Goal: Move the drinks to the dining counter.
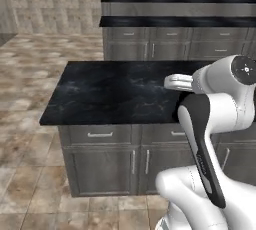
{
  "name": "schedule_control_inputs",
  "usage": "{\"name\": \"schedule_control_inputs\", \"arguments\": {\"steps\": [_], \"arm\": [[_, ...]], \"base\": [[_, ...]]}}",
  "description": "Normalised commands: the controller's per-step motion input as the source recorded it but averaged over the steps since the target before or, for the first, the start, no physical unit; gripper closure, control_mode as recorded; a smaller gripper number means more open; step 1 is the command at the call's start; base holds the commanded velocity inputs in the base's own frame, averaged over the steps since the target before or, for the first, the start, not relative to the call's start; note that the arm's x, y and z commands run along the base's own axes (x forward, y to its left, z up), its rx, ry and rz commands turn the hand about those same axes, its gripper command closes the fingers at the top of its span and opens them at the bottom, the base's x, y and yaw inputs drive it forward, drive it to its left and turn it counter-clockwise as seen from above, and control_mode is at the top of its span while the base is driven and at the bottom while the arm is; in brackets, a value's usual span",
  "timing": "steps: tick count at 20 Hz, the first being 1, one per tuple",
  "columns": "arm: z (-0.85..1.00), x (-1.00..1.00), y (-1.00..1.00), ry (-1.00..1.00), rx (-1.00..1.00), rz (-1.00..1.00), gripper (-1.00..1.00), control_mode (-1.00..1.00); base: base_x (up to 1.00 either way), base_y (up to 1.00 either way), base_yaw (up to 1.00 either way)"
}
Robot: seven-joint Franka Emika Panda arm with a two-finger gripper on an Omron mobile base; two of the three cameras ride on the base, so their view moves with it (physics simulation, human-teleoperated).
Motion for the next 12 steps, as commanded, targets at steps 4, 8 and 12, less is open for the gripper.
{"name": "schedule_control_inputs", "arguments": {"steps": [4,8,12], "arm": [[0.00,0.00,0.00,0.00,0.00,0.00,1.00,1.00],[0.00,0.00,0.00,0.00,0.00,0.00,1.00,1.00],[0.00,0.00,0.00,0.00,0.00,0.00,1.00,1.00]], "base": [[-0.57,1.00,0.22],[0.64,1.00,0.02],[0.98,1.00,-0.19]]}}
